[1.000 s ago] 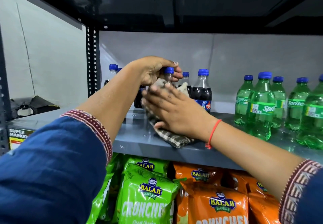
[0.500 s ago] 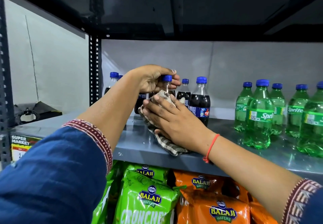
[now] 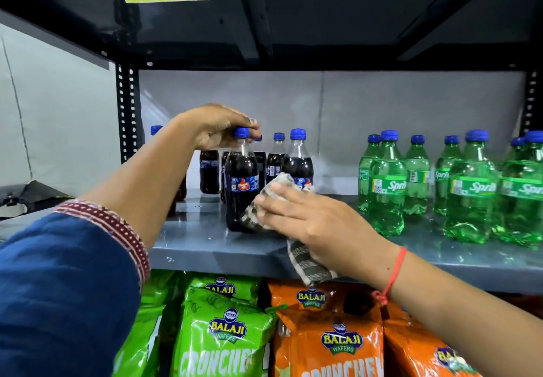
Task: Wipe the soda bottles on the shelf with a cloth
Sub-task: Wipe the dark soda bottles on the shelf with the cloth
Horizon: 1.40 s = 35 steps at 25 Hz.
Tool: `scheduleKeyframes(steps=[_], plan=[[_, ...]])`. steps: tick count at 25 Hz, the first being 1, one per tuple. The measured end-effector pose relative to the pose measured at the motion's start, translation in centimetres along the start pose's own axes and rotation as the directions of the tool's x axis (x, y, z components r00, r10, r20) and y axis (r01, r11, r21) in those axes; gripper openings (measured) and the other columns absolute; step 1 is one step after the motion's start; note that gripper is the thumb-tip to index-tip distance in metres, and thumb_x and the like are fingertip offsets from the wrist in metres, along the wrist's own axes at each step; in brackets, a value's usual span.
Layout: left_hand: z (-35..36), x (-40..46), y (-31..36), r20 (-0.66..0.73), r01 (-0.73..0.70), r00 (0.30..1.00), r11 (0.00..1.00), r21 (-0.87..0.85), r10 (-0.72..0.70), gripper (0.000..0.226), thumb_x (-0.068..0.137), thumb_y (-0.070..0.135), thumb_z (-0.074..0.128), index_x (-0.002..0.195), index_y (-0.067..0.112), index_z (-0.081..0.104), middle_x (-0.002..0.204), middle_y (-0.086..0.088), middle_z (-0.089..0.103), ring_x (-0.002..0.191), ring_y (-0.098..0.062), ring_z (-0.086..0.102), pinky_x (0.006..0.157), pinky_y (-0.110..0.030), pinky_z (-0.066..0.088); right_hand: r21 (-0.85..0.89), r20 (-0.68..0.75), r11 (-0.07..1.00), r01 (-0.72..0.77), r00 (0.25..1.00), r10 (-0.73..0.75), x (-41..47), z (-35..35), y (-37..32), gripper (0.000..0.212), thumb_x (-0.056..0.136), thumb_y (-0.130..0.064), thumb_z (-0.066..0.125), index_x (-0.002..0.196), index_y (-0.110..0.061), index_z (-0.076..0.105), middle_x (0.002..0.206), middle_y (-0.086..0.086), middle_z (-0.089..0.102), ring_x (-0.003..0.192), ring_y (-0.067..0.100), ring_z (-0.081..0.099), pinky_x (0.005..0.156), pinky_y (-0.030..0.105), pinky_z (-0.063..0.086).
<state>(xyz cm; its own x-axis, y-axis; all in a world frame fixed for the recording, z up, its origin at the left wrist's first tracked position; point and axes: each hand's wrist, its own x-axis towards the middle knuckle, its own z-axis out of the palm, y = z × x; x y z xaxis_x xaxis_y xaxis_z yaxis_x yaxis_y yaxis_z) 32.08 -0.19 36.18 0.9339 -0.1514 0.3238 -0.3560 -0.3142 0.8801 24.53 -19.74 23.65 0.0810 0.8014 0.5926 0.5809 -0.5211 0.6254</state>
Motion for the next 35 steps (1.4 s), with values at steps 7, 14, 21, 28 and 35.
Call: scheduleKeyframes(steps=[7, 14, 21, 28, 35], plan=[[6.7, -1.1, 4.4, 0.050, -0.384, 0.912, 0.806, 0.450, 0.407, 0.040, 0.078, 0.046, 0.058, 0.076, 0.007, 0.065, 0.077, -0.005, 0.051, 0.069, -0.016, 0.047, 0.051, -0.014, 0.040, -0.080, -0.038, 0.987, -0.138, 0.990, 0.136, -1.7, -0.5, 2.5, 0.055, 0.073, 0.005, 0.028, 0.117, -0.006, 0.060, 0.127, 0.012, 0.060, 0.119, 0.038, 0.051, 0.091, 0.050, 0.048], [7.6, 1.4, 2.4, 0.081, -0.078, 0.994, 0.994, 0.082, 0.071, 0.009, 0.082, 0.008, 0.059, 0.074, 0.005, 0.062, 0.076, -0.009, 0.065, 0.077, -0.021, 0.059, 0.085, -0.033, 0.050, -0.136, 0.239, 0.990, 0.030, 0.971, 0.003, -0.8, 2.2, 4.8, 0.047, 0.089, -0.008, 0.035, 0.135, -0.014, 0.040, 0.145, 0.012, 0.039, 0.135, 0.035, 0.029, 0.111, 0.048, 0.022], [7.5, 1.5, 2.5, 0.136, -0.027, 0.991, 0.998, 0.052, 0.019, 0.010, 0.085, 0.009, 0.055, 0.080, 0.006, 0.063, 0.077, -0.004, 0.067, 0.071, -0.012, 0.058, 0.080, -0.026, 0.049, -0.303, 0.243, 0.928, 0.219, 0.959, -0.147, -0.1, 3.2, 6.4, 0.045, 0.087, -0.019, 0.035, 0.130, -0.015, 0.048, 0.138, 0.009, 0.050, 0.129, 0.031, 0.041, 0.106, 0.048, 0.031], [7.7, 1.6, 2.5, 0.138, -0.019, 0.990, 0.999, 0.028, 0.015, 0.008, 0.085, 0.009, 0.055, 0.084, 0.005, 0.062, 0.082, -0.005, 0.066, 0.074, -0.012, 0.060, 0.076, -0.023, 0.050, -0.391, 0.229, 0.903, 0.181, 0.969, -0.095, -0.6, 3.1, 7.6, 0.057, 0.090, -0.043, 0.028, 0.136, -0.011, 0.038, 0.141, 0.013, 0.044, 0.130, 0.032, 0.038, 0.106, 0.048, 0.029], [7.6, 1.4, 2.4, 0.135, -0.010, 0.991, 1.000, -0.009, 0.011, 0.009, 0.086, 0.009, 0.053, 0.082, 0.007, 0.061, 0.082, -0.005, 0.065, 0.073, -0.010, 0.060, 0.074, -0.021, 0.050, -0.362, 0.181, 0.921, 0.145, 0.980, -0.083, -0.1, 3.3, 7.1, 0.061, 0.088, -0.047, 0.030, 0.134, -0.007, 0.041, 0.139, 0.013, 0.047, 0.129, 0.032, 0.040, 0.105, 0.049, 0.031]])
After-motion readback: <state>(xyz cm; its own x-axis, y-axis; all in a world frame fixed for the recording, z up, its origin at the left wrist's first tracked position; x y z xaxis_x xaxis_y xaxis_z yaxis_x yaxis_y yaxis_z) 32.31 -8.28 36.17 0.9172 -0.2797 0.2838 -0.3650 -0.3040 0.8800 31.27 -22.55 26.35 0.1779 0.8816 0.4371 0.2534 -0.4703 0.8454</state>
